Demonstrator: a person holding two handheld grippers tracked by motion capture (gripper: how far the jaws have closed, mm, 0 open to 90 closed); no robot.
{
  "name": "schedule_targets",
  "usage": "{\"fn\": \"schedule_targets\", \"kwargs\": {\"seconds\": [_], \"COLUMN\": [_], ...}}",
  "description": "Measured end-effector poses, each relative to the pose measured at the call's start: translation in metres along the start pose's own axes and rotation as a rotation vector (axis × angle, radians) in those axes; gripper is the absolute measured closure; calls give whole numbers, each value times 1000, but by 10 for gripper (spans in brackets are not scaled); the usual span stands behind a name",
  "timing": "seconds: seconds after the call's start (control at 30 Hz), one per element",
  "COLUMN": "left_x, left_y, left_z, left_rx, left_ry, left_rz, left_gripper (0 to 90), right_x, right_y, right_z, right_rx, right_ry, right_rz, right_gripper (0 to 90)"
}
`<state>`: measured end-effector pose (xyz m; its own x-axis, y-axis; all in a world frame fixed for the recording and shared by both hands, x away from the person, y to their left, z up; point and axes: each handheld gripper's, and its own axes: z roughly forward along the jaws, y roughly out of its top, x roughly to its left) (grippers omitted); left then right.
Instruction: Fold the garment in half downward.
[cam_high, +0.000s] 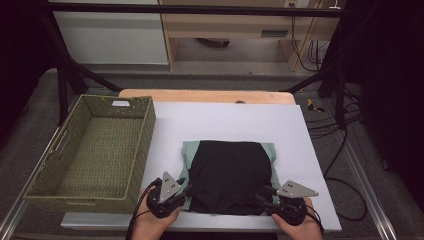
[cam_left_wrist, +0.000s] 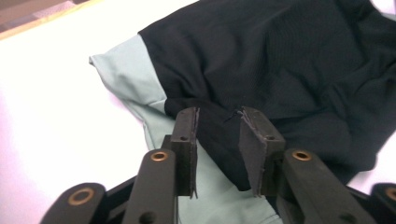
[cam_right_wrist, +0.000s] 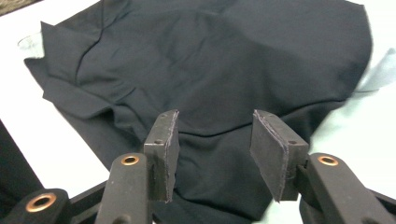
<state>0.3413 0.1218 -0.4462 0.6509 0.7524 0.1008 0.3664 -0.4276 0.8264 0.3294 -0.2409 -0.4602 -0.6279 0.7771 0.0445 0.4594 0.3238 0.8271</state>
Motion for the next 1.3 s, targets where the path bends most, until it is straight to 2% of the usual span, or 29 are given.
{"fn": "schedule_targets", "kwargs": {"seconds": [0.07,0.1,0.13,0.23,0.3,0.33,0.37,0.4,0.43,0.47,0.53,0.6,0.63,0.67,0.7,0.73,0.77,0.8,0.83,0.87,0.9,0.97,1.07,1.23,1.3], "left_x": [0,0,1,1,2,2,2,2,2,2,1,2,1,1,0,0,0,-1,0,0,0,2,5,10,11], "left_y": [-3,-5,-7,-12,-15,-15,-16,-17,-18,-20,-20,-20,-21,-21,-21,-21,-21,-21,-21,-21,-20,-19,-18,-18,-19], "left_z": [4,6,9,16,21,21,23,24,26,30,30,31,34,34,34,34,34,35,35,35,35,36,35,36,36], "left_rx": [11,20,28,52,73,73,79,86,100,124,120,119,128,128,125,125,127,125,122,122,122,119,113,112,118], "left_ry": [3,3,4,9,8,8,6,3,6,-1,-10,-38,-60,-60,-79,-79,-85,-101,-115,-115,-122,-126,-99,-26,-25], "left_rz": [-6,-12,-14,-23,-38,-38,-41,-38,-37,-45,-53,-70,-74,-74,-76,-76,-71,-70,-71,-71,-73,-74,-66,-33,-30], "left_gripper": [656,640,640,607,571,558,544,544,494,486,488,495,522,535,570,596,596,666,705,754,776,835,863,873,874], "right_x": [-3,-7,-7,-14,-19,-19,-23,-23,-25,-26,-26,-25,-23,-23,-23,-22,-22,-22,-22,-22,-22,-22,-22,-20,-19], "right_y": [0,0,0,-2,-4,-4,-6,-6,-8,-9,-9,-10,-11,-11,-11,-11,-11,-11,-11,-11,-11,-11,-10,-11,-11], "right_z": [-2,-2,-2,0,4,4,7,7,10,11,12,14,16,16,17,17,17,17,17,17,16,16,14,8,7], "right_rx": [-4,-4,-4,12,43,43,55,55,76,84,88,100,114,114,122,124,124,125,124,124,125,124,126,119,119], "right_ry": [-15,-39,-39,-93,-136,-136,-131,-131,-124,-121,-114,-104,-97,-97,-87,-82,-82,-75,-68,-68,-58,-51,-48,-31,-27], "right_rz": [13,32,32,60,86,86,121,121,134,135,142,143,138,138,130,130,130,125,119,119,115,115,115,109,105], "right_gripper": [514,513,513,514,509,509,507,507,507,509,522,551,599,599,666,695,695,776,815,815,860,865,869,870,870]}}
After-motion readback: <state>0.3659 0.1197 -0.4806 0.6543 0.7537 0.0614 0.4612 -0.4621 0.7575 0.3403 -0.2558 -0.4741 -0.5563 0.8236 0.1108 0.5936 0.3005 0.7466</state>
